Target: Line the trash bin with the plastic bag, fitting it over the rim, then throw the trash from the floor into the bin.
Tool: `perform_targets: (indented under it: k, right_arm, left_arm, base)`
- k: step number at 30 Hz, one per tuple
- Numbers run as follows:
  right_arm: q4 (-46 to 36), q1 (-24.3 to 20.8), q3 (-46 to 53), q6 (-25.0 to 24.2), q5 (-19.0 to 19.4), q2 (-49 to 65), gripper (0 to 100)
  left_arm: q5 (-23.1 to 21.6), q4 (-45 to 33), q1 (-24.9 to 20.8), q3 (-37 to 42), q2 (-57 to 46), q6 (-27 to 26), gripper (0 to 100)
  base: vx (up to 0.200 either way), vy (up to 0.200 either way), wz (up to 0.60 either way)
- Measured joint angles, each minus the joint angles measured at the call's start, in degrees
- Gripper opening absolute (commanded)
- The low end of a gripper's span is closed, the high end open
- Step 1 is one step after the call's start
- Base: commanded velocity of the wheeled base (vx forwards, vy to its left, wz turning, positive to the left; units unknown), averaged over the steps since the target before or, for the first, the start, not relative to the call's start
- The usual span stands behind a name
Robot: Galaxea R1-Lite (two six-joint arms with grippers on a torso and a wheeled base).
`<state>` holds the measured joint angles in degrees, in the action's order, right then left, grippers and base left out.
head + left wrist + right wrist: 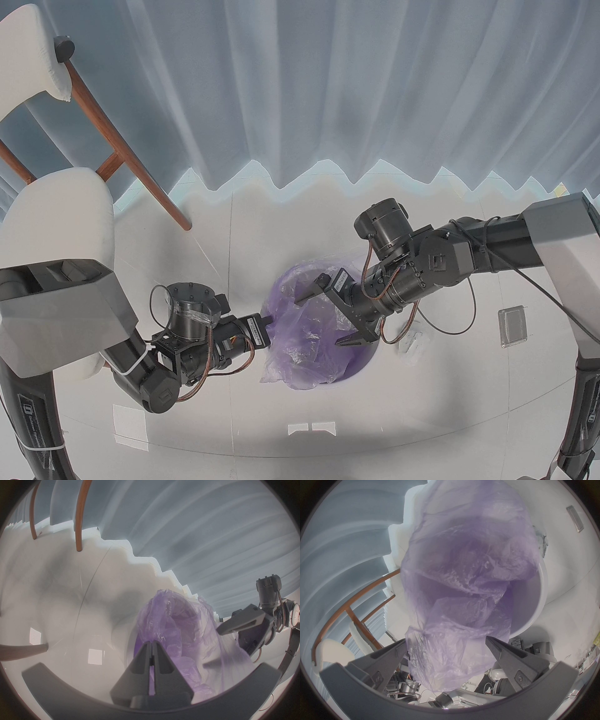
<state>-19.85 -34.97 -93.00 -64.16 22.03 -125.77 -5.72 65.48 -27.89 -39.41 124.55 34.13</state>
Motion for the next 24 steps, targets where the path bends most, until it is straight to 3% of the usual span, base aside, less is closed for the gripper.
perform_targets:
  k: [1, 7, 17, 24]
  right_arm:
    - [-0.67, 0.02, -0.83, 0.11, -0.28, -0.55, 0]
    - [-2.01, 0.04, -1.76, 1.23, -5.69, -2.05, 0]
    - [-2.68, 0.17, 7.62, 3.32, -6.08, 4.71, 0]
    - [-2.45, 0.17, 16.13, 5.10, -6.19, 10.36, 0]
  left_arm:
    - [0.00, 0.00, -0.02, 0.11, 0.00, -0.04, 0]
    - [0.00, -0.01, 0.09, 0.35, 0.04, -0.20, 0]
    - [-0.16, -0.72, 0.88, 0.69, -1.56, -0.55, 0]
    - [-0.16, -0.30, 1.18, 2.10, -1.84, -3.84, 0]
  base:
    - [0.000, 0.000, 0.00]
    - [0.000, 0.000, 0.00]
    - [0.000, 0.000, 0.00]
    - [0.000, 0.000, 0.00]
